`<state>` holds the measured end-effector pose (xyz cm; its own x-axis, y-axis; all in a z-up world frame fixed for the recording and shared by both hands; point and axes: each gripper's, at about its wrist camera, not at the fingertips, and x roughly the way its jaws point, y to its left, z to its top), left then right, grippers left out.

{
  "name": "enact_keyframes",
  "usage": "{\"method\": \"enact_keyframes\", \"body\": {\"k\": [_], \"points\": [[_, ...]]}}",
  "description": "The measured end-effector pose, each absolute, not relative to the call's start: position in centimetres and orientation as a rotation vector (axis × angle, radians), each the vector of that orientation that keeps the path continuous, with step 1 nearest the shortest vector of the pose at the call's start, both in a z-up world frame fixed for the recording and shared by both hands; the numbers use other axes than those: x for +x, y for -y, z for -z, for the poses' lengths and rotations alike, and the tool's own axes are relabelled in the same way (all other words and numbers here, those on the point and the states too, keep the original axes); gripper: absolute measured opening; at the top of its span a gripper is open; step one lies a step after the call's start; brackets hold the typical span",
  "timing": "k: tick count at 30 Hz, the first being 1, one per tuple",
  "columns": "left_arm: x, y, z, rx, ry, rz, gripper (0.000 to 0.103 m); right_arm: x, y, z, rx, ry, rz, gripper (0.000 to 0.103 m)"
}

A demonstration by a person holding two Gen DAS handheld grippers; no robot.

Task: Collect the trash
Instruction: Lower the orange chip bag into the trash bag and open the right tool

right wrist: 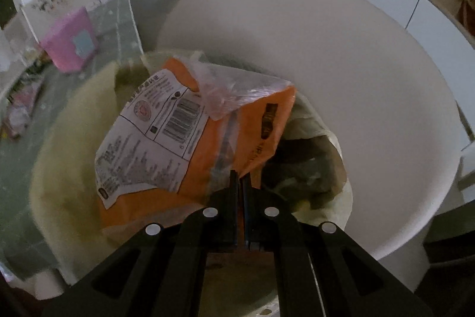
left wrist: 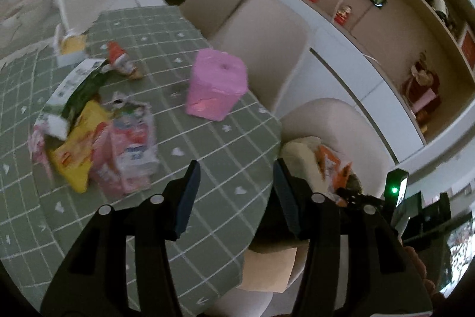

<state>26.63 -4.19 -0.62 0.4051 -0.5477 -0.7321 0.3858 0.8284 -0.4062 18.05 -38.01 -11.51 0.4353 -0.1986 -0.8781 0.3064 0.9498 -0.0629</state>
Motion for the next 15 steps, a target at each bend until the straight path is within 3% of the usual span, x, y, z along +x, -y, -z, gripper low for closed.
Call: {"method": "enact_keyframes", "body": {"k": [15], "points": [[26.8,0.2,1.7,-0.197,-1.012,0.549,0.049,20.1,35.4,12.6,0.190,-1.123,0.192,0.005]]}}
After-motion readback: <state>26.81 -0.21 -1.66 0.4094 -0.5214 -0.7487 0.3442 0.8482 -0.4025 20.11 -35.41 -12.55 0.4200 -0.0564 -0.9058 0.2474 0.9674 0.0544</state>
